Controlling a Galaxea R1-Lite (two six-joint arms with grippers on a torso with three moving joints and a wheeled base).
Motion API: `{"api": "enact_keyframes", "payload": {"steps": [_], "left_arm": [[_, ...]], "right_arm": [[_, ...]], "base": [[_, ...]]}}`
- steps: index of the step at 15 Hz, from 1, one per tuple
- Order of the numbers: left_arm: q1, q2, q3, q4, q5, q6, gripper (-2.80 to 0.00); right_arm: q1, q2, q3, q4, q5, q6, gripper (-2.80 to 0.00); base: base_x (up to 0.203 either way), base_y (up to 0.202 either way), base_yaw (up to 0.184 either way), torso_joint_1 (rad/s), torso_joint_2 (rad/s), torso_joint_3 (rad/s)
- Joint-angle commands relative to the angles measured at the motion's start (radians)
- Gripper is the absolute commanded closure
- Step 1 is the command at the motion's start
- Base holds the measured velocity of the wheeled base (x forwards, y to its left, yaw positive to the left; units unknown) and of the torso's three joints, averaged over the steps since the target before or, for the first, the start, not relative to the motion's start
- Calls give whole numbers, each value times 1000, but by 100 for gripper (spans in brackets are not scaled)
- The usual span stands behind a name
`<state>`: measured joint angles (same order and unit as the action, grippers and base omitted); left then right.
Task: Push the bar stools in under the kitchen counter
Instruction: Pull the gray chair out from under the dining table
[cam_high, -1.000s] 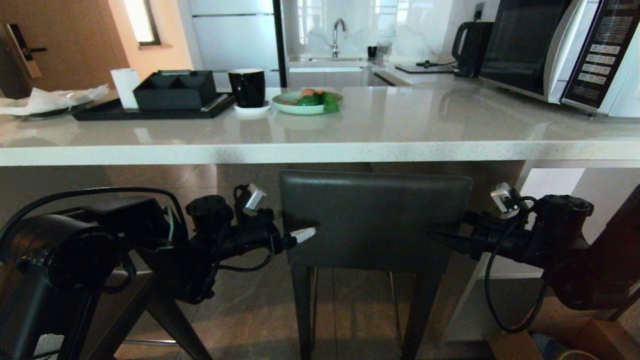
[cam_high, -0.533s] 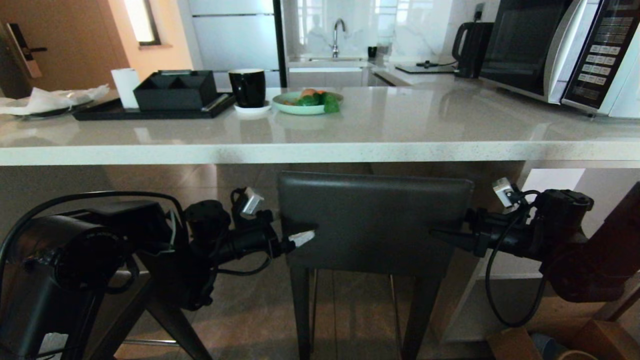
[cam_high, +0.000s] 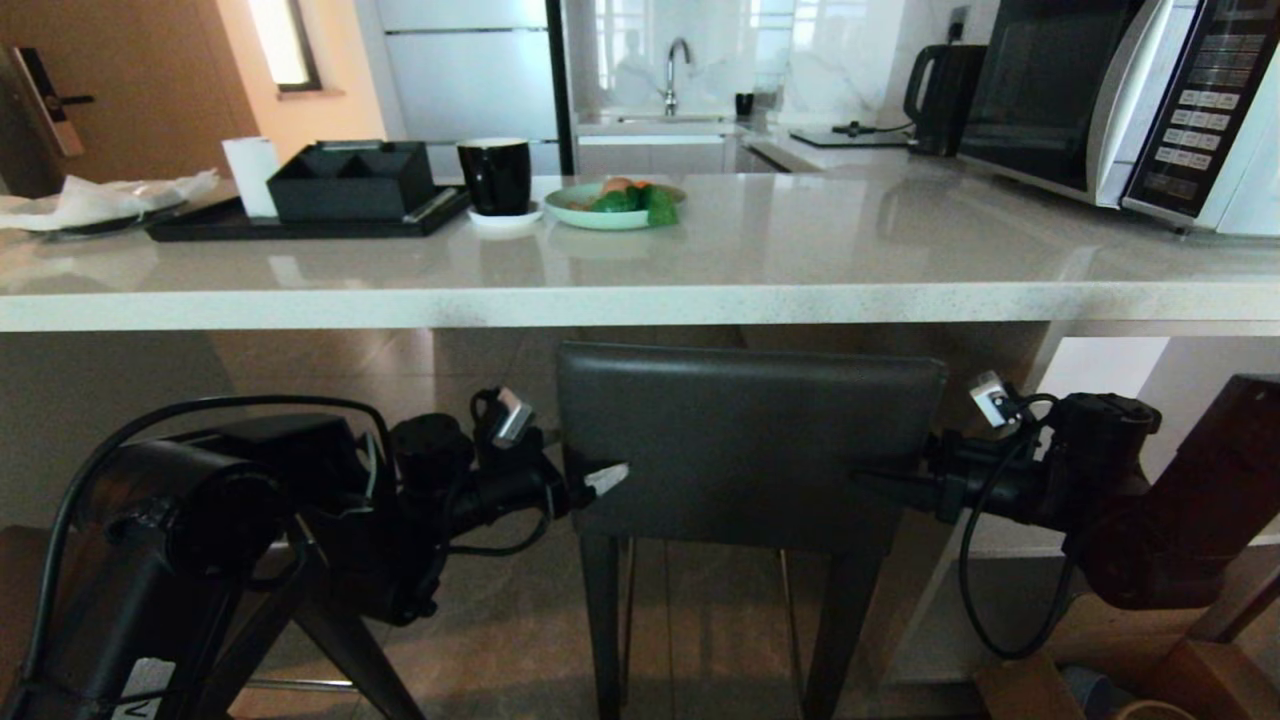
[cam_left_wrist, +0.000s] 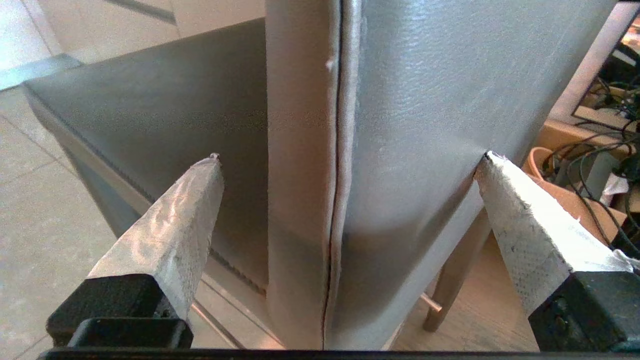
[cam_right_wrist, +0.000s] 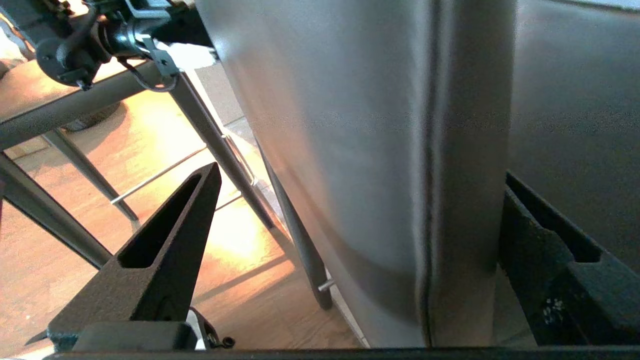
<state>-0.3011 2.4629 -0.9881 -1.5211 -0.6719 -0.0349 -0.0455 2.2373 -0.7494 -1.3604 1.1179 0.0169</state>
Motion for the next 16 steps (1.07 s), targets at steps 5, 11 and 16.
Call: {"api": "enact_keyframes", "payload": {"steps": [5, 11, 16], "left_arm": [[-7, 5, -54, 15, 3, 0, -280], [-20, -4, -42, 11, 5, 2, -280], [-78, -6, -21, -9, 11, 3, -280]], "right_arm": [[12, 49, -2, -22, 1, 0, -280], [33, 65, 4, -49, -14, 3, -280], [30, 82, 4, -68, -17, 5, -280]], "base": [[0, 0, 0, 0, 0, 0], [-22, 0, 0, 1, 0, 0], [-191, 0, -2, 2, 4, 3]]}}
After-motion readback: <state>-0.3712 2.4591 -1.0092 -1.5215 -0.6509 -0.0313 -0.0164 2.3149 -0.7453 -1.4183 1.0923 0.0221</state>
